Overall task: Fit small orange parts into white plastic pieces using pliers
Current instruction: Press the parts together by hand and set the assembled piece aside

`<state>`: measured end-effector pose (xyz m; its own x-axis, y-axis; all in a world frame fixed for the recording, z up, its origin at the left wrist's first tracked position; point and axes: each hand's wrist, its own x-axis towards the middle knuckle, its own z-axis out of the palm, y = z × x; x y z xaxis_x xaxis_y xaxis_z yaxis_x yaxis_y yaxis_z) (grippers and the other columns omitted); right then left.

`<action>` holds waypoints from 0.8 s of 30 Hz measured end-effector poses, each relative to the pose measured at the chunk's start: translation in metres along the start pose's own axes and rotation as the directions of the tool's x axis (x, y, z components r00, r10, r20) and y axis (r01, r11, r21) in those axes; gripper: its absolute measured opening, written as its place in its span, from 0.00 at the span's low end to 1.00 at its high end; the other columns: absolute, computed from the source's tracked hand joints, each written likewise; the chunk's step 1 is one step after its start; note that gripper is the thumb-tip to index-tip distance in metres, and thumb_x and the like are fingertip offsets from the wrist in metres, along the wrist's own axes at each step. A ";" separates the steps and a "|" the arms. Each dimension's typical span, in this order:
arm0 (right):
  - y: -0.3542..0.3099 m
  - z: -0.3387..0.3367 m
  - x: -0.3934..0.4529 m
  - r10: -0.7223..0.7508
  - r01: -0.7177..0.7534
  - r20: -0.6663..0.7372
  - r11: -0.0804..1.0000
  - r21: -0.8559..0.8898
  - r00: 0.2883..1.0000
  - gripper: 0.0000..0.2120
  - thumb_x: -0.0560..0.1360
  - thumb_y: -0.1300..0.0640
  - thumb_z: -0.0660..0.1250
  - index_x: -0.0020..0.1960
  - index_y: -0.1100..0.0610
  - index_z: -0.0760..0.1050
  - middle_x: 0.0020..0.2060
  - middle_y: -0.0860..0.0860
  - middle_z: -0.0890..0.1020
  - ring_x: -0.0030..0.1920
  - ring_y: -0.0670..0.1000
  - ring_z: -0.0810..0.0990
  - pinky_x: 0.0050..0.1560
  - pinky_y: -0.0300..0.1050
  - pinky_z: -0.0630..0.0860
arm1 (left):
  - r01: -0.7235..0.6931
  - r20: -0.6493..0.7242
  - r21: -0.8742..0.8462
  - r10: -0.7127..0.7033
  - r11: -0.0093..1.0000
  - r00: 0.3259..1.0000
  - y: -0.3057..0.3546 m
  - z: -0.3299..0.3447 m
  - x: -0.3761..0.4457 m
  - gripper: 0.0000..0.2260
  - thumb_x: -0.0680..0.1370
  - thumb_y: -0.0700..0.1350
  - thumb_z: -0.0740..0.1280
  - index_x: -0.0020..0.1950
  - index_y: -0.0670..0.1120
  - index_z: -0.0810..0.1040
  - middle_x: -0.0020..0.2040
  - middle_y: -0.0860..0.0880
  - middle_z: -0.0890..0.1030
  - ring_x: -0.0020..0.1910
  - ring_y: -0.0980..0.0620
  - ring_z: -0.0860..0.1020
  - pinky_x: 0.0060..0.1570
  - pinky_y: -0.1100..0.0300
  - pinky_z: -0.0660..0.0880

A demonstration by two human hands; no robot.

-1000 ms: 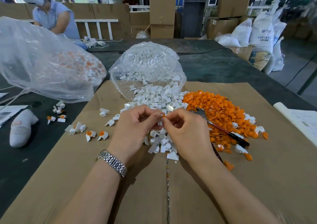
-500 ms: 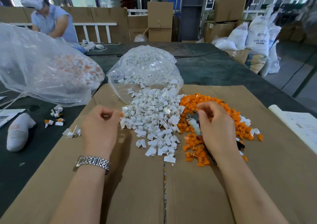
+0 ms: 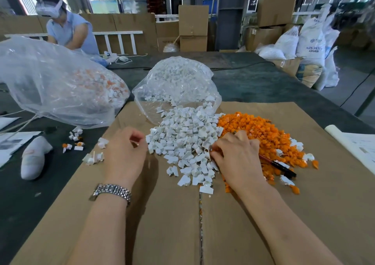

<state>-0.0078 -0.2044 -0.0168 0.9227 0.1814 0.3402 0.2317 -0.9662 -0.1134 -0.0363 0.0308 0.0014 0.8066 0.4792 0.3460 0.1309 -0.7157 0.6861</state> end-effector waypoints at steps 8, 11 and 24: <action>0.000 -0.003 0.000 0.054 -0.047 -0.080 0.995 0.088 0.995 0.09 0.83 0.48 0.60 0.54 0.50 0.76 0.45 0.45 0.77 0.55 0.52 0.74 0.53 0.50 0.62 | -0.202 0.260 0.219 0.142 0.955 0.955 0.005 0.016 -0.008 0.10 0.79 0.46 0.69 0.61 0.54 0.78 0.56 0.53 0.77 0.51 0.51 0.78 0.47 0.56 0.77; 0.000 -0.006 0.000 0.080 -0.053 -0.158 0.984 0.172 0.984 0.07 0.83 0.50 0.61 0.54 0.53 0.74 0.41 0.48 0.76 0.46 0.53 0.77 0.52 0.53 0.67 | -0.246 0.252 0.209 0.191 0.946 0.949 0.012 0.019 -0.012 0.06 0.80 0.46 0.69 0.56 0.52 0.80 0.53 0.53 0.76 0.50 0.51 0.78 0.48 0.54 0.79; 0.005 -0.004 -0.003 0.055 0.087 -0.205 0.776 0.625 0.977 0.03 0.77 0.54 0.73 0.51 0.52 0.82 0.42 0.46 0.81 0.41 0.45 0.77 0.44 0.41 0.76 | -0.177 0.149 -0.037 0.180 0.984 0.972 0.015 0.022 -0.013 0.09 0.78 0.40 0.71 0.56 0.51 0.80 0.51 0.53 0.78 0.43 0.59 0.77 0.41 0.65 0.72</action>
<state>-0.0110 -0.2104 -0.0146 0.8513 0.0870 0.5174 0.4529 -0.6194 -0.6412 -0.0324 0.0029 -0.0066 0.8938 0.2610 0.3647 -0.0353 -0.7697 0.6374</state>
